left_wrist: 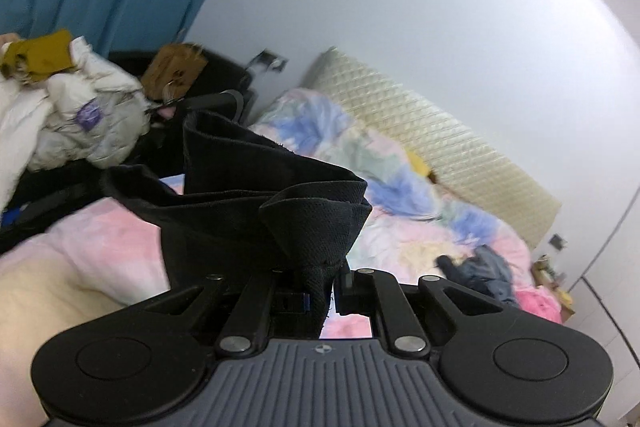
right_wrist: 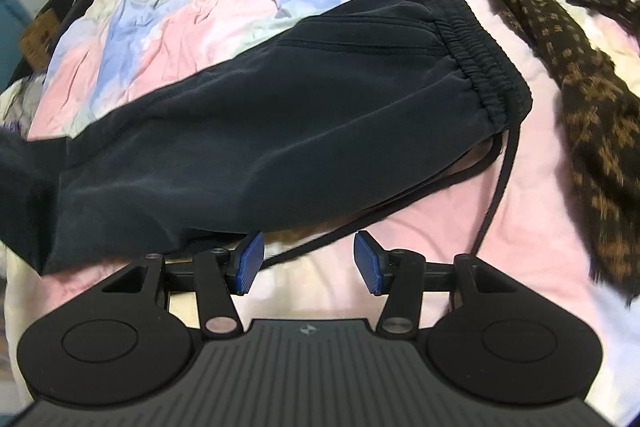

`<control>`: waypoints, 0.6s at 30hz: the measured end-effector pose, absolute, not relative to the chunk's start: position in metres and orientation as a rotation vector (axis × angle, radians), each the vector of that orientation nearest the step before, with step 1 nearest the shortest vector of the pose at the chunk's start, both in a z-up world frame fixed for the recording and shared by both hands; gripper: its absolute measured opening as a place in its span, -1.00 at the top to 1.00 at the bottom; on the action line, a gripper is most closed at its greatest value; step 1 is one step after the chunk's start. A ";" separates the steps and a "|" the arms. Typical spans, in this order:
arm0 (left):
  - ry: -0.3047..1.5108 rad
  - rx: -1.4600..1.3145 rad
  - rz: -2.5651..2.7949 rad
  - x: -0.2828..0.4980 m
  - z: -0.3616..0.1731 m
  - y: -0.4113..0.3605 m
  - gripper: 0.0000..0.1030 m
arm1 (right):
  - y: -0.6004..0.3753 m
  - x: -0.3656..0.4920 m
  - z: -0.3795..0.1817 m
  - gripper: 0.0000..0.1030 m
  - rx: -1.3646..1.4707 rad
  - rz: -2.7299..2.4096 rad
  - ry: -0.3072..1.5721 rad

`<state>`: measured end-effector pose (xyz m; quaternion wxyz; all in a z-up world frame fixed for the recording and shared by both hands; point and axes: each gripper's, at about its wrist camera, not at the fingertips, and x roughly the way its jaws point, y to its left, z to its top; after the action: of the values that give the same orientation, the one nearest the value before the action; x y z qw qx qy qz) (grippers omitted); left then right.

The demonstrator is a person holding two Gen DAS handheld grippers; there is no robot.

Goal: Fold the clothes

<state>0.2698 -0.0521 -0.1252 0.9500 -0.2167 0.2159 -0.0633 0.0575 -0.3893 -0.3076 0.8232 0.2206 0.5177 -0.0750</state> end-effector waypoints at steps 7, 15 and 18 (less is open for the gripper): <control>0.542 -0.314 -0.265 0.261 -0.178 -0.193 0.81 | -0.437 0.032 -0.341 0.00 0.492 -0.156 1.121; 0.795 -0.168 -0.360 0.272 -0.295 -0.293 0.78 | -0.470 0.007 -0.376 0.00 0.503 -0.168 1.161; 0.864 -0.150 -0.358 0.284 -0.334 -0.291 0.77 | -0.478 0.000 -0.384 0.00 0.500 -0.172 1.174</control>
<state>0.2841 -0.2907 -0.3342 0.8899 -0.0721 0.4162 -0.1723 0.0002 -0.4776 -0.3838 0.7998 0.2330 0.5474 -0.0803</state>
